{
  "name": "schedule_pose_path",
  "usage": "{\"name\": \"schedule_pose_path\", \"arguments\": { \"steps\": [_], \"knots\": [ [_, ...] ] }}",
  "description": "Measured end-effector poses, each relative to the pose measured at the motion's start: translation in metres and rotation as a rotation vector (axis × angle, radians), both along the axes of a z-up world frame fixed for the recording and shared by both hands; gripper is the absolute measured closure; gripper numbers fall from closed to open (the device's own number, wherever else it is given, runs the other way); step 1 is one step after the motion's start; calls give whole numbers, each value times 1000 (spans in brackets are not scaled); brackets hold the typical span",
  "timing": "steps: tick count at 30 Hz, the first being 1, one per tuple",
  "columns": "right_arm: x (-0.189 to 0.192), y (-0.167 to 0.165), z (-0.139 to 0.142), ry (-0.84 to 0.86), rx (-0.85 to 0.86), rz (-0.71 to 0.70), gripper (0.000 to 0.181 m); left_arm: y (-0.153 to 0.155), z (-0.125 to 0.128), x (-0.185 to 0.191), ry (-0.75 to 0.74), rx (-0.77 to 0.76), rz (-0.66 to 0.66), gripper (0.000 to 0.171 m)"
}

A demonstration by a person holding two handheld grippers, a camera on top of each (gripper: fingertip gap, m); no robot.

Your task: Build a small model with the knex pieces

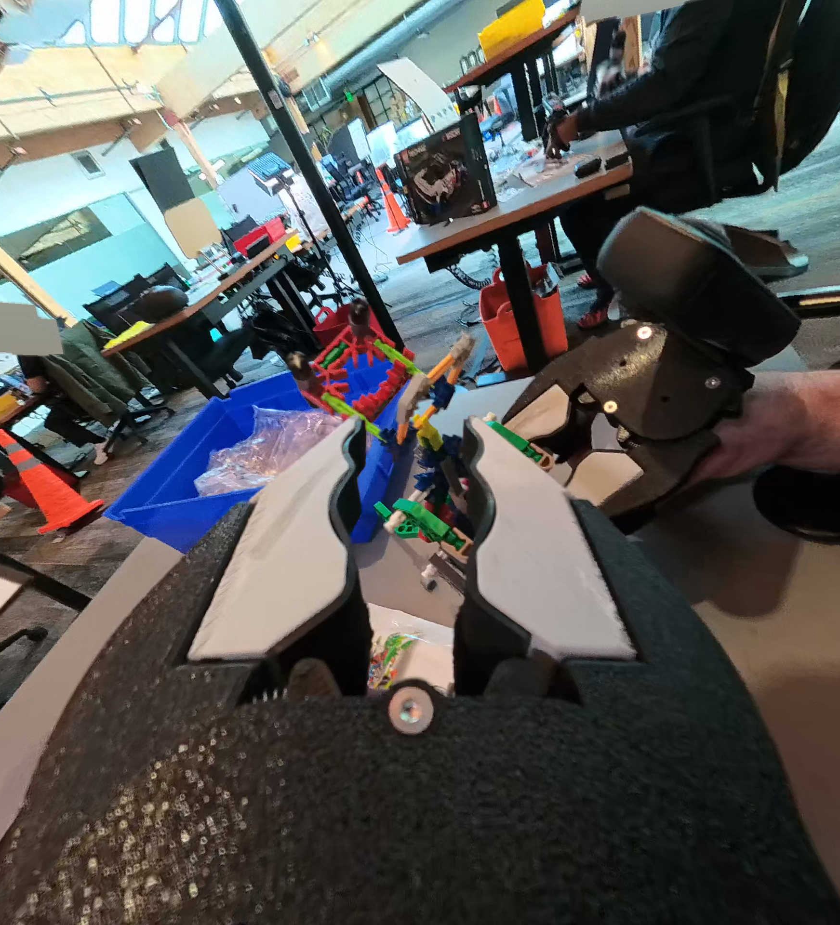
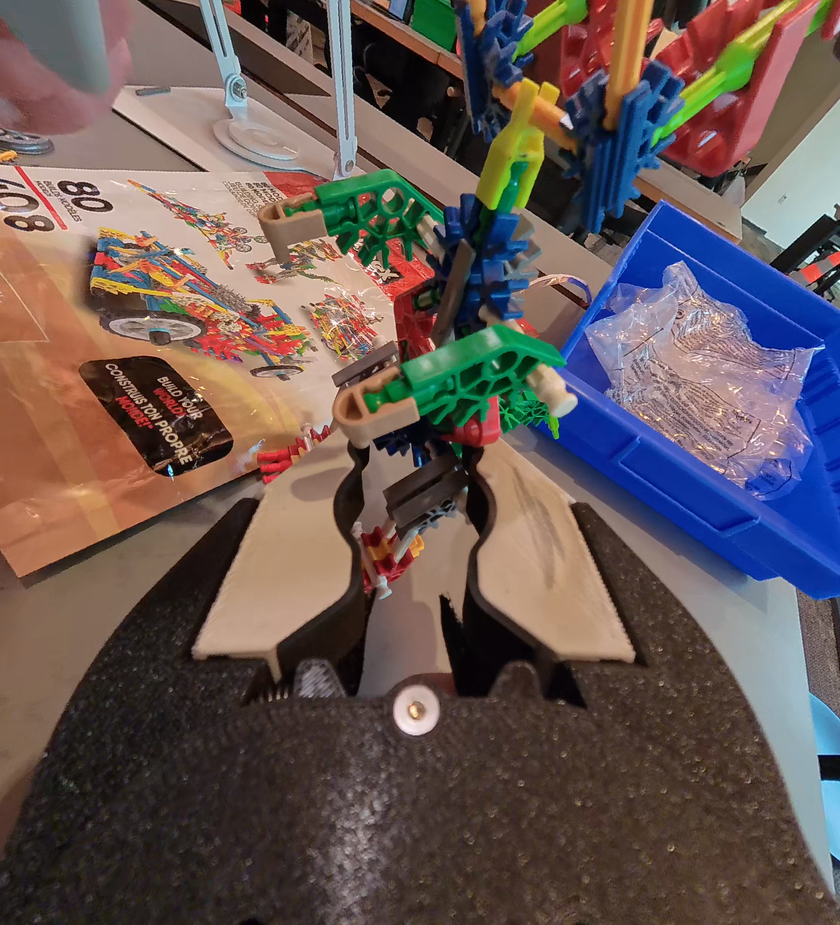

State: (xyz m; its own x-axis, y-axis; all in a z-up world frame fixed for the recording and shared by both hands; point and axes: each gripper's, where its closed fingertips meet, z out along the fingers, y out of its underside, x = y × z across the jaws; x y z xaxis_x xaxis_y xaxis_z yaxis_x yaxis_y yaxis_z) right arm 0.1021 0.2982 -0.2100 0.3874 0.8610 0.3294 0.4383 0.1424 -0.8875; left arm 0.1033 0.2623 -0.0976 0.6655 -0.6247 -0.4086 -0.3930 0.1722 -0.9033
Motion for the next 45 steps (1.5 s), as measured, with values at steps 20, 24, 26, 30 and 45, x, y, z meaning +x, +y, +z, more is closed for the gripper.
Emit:
{"name": "schedule_pose_path", "arguments": {
  "steps": [20,24,26,30,45],
  "knots": [
    [0,0,-1,-1,-31,1,146,-4,-29,4,245,135,36,149],
    [0,0,-1,1,-34,-3,147,-5,-37,5,264,123,37,149],
    [0,0,-1,1,-34,-2,146,-5,-34,5,251,130,44,148],
    [0,0,-1,1,-35,-2,146,-3,-34,5,244,122,59,145],
    [0,1,-1,3,-35,-4,146,0,-18,7,142,76,63,146]
  ]
}}
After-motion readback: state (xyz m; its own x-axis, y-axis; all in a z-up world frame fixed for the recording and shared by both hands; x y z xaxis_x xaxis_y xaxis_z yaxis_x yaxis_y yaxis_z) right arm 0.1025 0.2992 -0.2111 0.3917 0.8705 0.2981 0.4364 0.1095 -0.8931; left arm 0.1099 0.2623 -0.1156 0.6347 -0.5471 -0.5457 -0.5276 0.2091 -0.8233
